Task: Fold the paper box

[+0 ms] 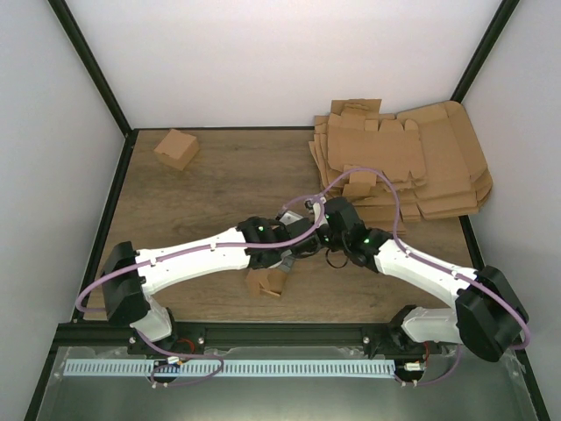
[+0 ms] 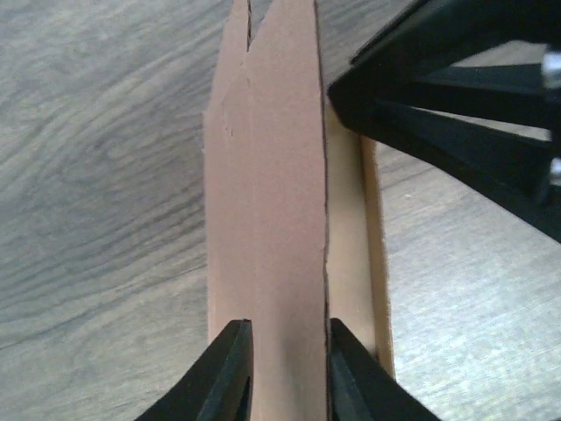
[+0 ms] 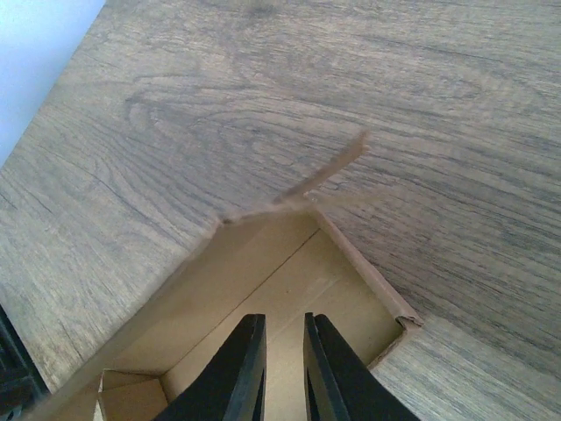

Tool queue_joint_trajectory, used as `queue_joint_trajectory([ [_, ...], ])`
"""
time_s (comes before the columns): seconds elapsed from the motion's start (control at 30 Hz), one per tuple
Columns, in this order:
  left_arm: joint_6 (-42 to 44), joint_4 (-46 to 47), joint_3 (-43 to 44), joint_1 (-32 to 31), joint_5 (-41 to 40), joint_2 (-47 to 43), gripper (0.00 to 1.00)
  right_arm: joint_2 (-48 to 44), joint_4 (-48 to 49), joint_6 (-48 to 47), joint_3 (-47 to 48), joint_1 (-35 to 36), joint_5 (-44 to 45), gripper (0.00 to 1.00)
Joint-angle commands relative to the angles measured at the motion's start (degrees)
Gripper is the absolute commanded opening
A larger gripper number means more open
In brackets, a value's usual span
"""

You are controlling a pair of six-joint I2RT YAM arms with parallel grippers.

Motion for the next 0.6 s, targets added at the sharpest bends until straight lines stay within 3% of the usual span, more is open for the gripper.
queue_joint_trajectory([
  [0.0,-0.34,-2.62,1.58,-0.13,-3.97,0.28,0.15,-1.10,0.16,-0.06,0.92,-0.75,1.03,0.15],
  [0.1,0.11,-3.95,2.56,-0.06,-5.81,0.49,0.04,-2.05,-1.00,-0.19,0.76,-1.29,2.74,0.15],
  [0.27,5.16,-1.67,4.11,1.46,-2.70,-0.84,0.04,-3.75,-0.46,-1.42,-1.53,-2.46,4.28,0.13],
  [0.57,17.04,3.94,3.57,10.30,10.05,-5.61,0.04,-9.29,10.81,-3.58,-11.05,-2.67,1.69,0.14],
])
